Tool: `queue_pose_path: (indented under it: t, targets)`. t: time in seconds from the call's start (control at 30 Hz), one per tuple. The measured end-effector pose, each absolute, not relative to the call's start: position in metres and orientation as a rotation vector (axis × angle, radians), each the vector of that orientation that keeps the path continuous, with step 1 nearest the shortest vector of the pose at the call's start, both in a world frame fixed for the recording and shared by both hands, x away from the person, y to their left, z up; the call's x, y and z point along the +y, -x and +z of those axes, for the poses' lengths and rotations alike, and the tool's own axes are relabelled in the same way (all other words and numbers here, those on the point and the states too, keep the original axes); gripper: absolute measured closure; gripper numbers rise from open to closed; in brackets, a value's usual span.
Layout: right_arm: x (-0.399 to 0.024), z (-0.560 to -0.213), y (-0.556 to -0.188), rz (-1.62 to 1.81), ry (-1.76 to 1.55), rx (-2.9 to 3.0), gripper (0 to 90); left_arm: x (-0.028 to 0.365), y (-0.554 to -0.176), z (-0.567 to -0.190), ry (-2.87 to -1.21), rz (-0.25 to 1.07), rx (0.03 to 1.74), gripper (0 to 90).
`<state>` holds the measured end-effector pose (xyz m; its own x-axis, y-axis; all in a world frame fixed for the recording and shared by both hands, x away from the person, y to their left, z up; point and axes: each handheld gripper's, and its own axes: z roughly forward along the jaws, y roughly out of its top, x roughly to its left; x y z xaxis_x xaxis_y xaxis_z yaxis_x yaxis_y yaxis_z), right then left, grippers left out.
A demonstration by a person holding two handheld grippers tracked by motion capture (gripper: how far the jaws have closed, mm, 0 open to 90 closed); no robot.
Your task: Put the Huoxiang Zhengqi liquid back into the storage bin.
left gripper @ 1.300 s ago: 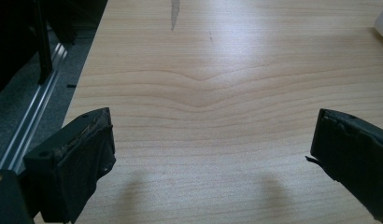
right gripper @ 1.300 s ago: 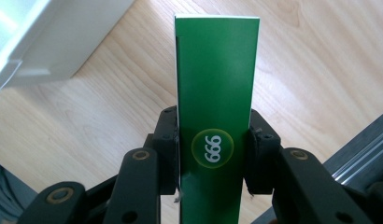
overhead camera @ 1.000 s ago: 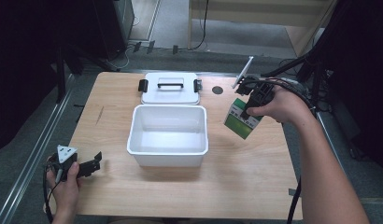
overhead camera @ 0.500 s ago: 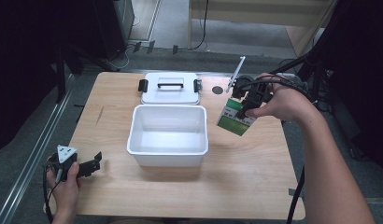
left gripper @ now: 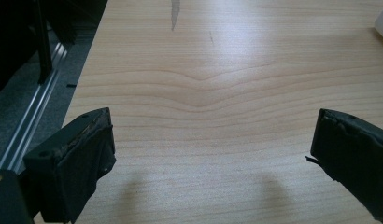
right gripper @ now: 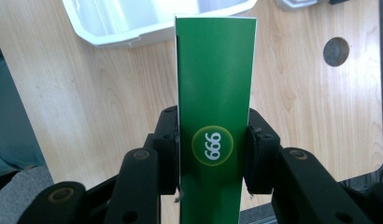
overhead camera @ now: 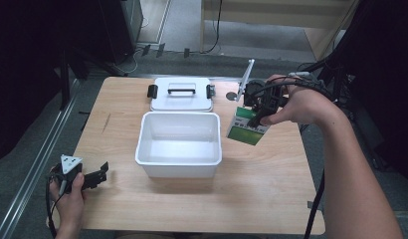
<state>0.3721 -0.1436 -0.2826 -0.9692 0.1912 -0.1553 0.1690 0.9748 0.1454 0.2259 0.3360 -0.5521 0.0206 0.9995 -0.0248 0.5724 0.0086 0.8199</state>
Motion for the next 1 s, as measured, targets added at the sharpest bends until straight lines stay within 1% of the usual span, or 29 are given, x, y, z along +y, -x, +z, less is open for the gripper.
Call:
queue_pose_path:
  t: [0.27, 0.57, 1.0]
  targets:
    - [-0.140, -0.272, -0.371, 0.193, -0.254, 2.949, 64.5, 0.336, -0.226, -0.552, -1.638, 0.821, 1.629, 0.5]
    - [-0.125, -0.259, -0.368, 0.202, -0.226, 2.950, 64.4, 0.336, -0.226, -0.552, -1.637, 0.823, 1.630, 0.5]
    - [-0.103, -0.254, -0.368, 0.188, -0.186, 2.969, 64.5, 0.336, -0.226, -0.552, -1.639, 0.821, 1.629, 0.5]
